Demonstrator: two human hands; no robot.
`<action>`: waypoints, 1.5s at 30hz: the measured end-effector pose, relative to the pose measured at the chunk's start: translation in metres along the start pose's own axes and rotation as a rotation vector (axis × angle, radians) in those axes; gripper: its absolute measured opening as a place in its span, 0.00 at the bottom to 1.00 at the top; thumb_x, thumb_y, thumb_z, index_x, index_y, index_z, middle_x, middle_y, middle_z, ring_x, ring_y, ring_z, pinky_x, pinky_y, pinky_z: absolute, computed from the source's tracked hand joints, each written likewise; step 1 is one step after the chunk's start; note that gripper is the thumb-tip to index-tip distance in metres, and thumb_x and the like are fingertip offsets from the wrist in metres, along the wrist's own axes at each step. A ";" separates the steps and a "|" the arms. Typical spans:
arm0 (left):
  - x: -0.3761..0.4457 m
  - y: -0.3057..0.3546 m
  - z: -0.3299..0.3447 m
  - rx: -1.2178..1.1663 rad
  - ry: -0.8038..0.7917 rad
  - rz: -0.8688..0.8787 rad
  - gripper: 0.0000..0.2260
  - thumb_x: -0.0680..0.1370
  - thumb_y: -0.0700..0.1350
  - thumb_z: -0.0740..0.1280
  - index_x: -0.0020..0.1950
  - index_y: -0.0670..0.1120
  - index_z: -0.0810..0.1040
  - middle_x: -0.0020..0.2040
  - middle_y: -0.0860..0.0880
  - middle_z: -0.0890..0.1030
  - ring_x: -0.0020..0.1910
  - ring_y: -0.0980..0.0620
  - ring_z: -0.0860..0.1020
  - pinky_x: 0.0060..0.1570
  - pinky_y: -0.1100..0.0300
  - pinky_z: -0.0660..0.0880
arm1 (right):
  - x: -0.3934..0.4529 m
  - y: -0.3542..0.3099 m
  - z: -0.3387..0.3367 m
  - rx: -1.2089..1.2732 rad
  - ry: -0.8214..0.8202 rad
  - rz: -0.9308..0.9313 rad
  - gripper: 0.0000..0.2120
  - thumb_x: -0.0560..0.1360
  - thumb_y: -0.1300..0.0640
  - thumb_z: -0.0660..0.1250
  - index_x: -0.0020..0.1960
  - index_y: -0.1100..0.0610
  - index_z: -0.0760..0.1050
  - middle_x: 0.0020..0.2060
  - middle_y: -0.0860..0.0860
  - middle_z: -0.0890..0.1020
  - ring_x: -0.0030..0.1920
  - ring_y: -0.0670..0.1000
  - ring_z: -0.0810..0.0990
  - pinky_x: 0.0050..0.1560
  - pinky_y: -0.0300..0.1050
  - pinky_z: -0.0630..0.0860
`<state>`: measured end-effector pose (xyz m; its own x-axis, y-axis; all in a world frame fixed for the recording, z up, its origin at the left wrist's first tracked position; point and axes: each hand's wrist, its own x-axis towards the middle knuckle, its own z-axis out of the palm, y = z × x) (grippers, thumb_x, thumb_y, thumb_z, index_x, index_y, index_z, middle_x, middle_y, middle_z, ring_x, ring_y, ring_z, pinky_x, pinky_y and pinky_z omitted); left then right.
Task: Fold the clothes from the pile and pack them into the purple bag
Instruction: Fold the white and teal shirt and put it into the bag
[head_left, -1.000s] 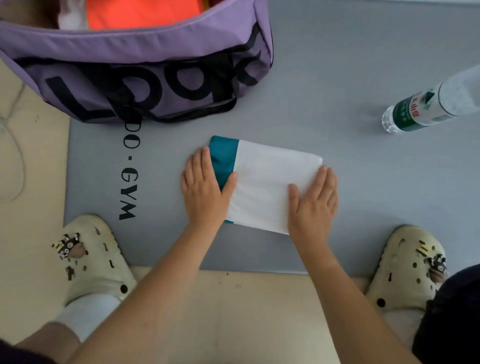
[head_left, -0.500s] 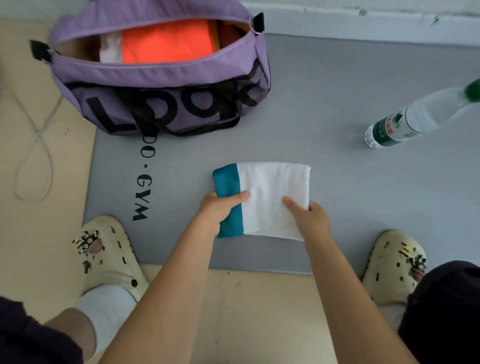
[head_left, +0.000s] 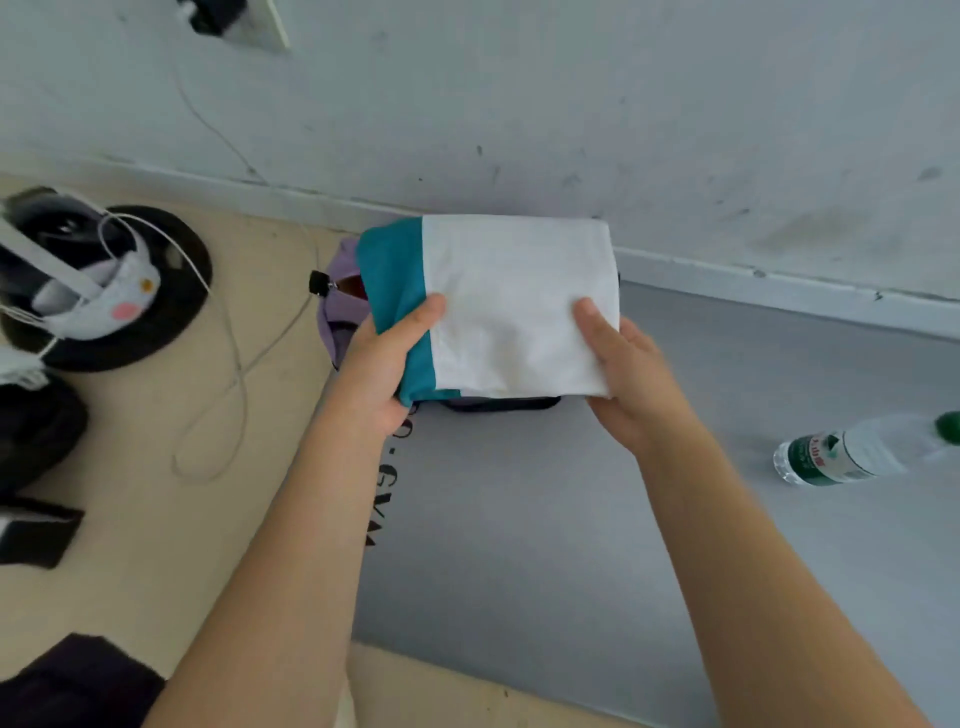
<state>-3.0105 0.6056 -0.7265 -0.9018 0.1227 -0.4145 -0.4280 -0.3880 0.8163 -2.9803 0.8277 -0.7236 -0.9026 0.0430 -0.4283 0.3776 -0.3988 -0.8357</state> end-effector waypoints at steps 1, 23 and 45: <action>0.009 0.010 -0.005 0.033 0.045 -0.018 0.15 0.76 0.44 0.72 0.63 0.47 0.78 0.58 0.47 0.84 0.57 0.46 0.82 0.47 0.52 0.81 | 0.013 -0.004 0.011 -0.025 0.015 0.039 0.16 0.78 0.48 0.67 0.61 0.55 0.77 0.57 0.52 0.84 0.56 0.52 0.83 0.45 0.43 0.80; 0.160 0.013 -0.056 0.591 0.247 0.110 0.16 0.75 0.43 0.74 0.61 0.48 0.76 0.51 0.55 0.80 0.48 0.58 0.80 0.42 0.66 0.75 | 0.174 0.015 0.028 -0.821 0.096 -0.009 0.20 0.75 0.43 0.68 0.57 0.58 0.77 0.52 0.52 0.81 0.53 0.55 0.78 0.57 0.53 0.76; 0.094 0.069 -0.065 1.839 0.290 0.416 0.32 0.78 0.69 0.48 0.63 0.45 0.73 0.55 0.42 0.81 0.50 0.40 0.79 0.41 0.54 0.69 | 0.109 -0.060 0.020 -1.784 0.300 -0.456 0.26 0.79 0.39 0.52 0.58 0.60 0.72 0.48 0.59 0.82 0.47 0.61 0.78 0.45 0.50 0.66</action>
<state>-3.1209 0.5310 -0.7348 -0.9968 0.0800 0.0065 0.0801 0.9864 0.1434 -3.1052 0.8379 -0.7127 -0.9967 0.0750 0.0312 0.0703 0.9888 -0.1319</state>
